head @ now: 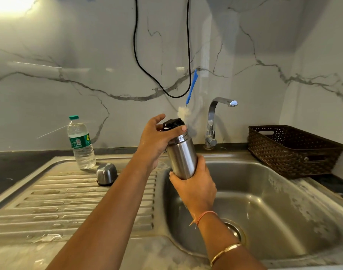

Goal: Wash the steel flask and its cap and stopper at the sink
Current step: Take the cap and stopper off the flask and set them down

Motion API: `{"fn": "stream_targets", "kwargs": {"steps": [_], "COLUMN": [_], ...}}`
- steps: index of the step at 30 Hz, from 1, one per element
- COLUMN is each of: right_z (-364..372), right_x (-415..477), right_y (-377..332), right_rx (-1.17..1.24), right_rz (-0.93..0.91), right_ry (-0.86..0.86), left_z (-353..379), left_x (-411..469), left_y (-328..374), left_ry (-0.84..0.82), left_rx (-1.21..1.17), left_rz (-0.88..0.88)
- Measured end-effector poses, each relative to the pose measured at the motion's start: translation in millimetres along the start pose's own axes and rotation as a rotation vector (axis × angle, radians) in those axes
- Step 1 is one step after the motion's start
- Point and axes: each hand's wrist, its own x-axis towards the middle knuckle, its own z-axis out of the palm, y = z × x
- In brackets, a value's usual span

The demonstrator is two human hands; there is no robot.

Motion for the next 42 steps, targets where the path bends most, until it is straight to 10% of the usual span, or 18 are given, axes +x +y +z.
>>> {"fn": "stream_targets", "kwargs": {"steps": [7, 18, 25, 35, 42], "right_z": [4, 4, 3, 5, 7], "right_x": [0, -2, -1, -1, -1], "right_y": [-1, -2, -1, -1, -1], "right_rx": [0.022, 0.011, 0.051, -0.022, 0.013], "right_rz": [0.013, -0.002, 0.032, 0.014, 0.029], "right_ry": [-0.001, -0.027, -0.018, -0.021, -0.013], "left_z": [-5, 2, -10, 3, -1], "left_x": [5, 0, 3, 3, 3], "left_y": [-1, 1, 0, -3, -4], "left_ry": [-0.224, 0.074, -0.226, 0.160, -0.170], "left_rx": [-0.001, 0.025, -0.139, 0.099, 0.087], "left_rz": [-0.091, -0.029, -0.065, -0.017, -0.067]}}
